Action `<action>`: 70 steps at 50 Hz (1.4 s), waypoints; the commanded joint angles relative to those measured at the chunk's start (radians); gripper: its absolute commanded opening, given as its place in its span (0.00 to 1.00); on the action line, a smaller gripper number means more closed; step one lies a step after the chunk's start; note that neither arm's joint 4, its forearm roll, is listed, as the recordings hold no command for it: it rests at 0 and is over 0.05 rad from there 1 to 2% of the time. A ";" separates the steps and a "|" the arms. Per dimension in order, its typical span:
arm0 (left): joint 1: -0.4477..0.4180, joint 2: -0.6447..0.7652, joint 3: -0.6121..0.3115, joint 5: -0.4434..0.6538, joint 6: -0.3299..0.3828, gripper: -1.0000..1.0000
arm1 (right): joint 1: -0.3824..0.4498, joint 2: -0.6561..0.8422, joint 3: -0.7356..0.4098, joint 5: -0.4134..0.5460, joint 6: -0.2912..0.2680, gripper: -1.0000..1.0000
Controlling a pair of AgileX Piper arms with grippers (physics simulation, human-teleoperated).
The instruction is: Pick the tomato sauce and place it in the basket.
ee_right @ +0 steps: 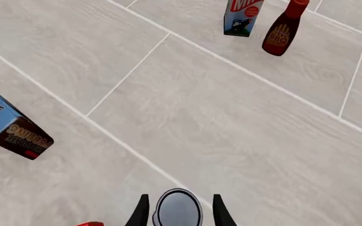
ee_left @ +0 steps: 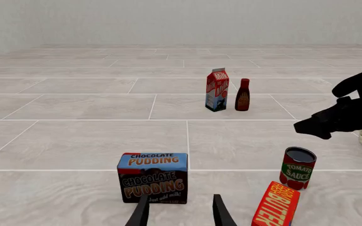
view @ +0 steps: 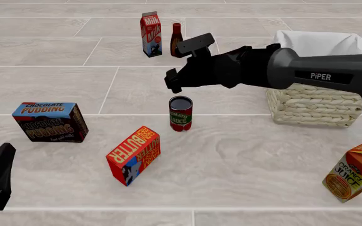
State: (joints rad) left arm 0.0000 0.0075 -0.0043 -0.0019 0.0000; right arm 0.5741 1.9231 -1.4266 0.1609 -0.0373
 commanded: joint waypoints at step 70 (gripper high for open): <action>0.000 0.000 0.000 0.000 0.000 1.00 | -0.004 0.089 -0.061 0.006 0.018 1.00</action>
State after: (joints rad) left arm 0.0000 0.0075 -0.0043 -0.0019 0.0000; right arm 0.5700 2.0061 -1.4856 0.1676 -0.0213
